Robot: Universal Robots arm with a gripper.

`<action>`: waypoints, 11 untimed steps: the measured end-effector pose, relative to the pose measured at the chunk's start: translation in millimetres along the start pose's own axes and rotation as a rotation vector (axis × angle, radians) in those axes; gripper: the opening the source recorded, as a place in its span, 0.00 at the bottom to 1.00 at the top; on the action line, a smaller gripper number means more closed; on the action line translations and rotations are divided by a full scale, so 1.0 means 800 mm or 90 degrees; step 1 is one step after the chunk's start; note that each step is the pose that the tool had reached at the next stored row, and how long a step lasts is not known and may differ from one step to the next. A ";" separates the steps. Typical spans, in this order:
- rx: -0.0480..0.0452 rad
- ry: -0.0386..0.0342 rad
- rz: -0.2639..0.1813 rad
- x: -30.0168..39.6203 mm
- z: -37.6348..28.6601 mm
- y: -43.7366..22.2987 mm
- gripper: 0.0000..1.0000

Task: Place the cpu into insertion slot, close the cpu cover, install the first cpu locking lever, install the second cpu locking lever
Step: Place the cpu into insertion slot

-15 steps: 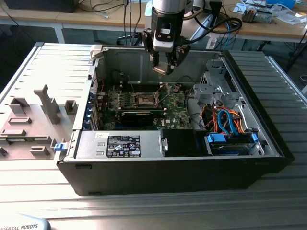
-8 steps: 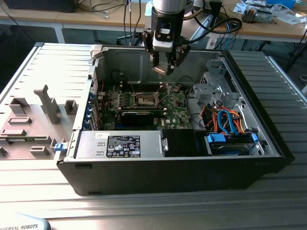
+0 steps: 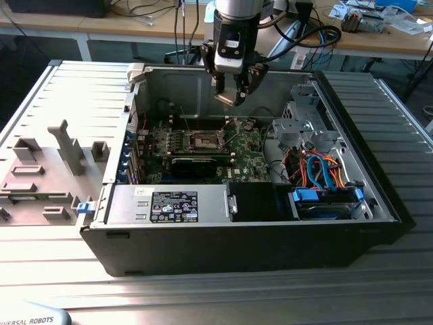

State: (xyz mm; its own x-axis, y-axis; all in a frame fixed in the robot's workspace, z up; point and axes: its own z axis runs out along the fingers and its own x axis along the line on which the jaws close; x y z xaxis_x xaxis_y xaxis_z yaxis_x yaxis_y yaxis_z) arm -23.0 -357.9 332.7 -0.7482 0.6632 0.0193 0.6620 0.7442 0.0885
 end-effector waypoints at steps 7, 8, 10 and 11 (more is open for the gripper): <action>-0.0001 -0.0006 0.007 0.0000 0.0000 0.0000 0.54; -0.0001 -0.0008 0.009 0.0000 0.0000 0.0000 0.54; -0.0002 -0.0010 0.011 0.0000 0.0000 0.0000 0.54; -0.0002 -0.0011 0.012 0.0000 0.0000 0.0000 0.54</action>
State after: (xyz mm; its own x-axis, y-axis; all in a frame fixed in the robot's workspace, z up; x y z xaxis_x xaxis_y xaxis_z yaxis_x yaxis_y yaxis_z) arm -23.0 -357.9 332.7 -0.7353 0.6775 0.0193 0.6762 0.7314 0.0884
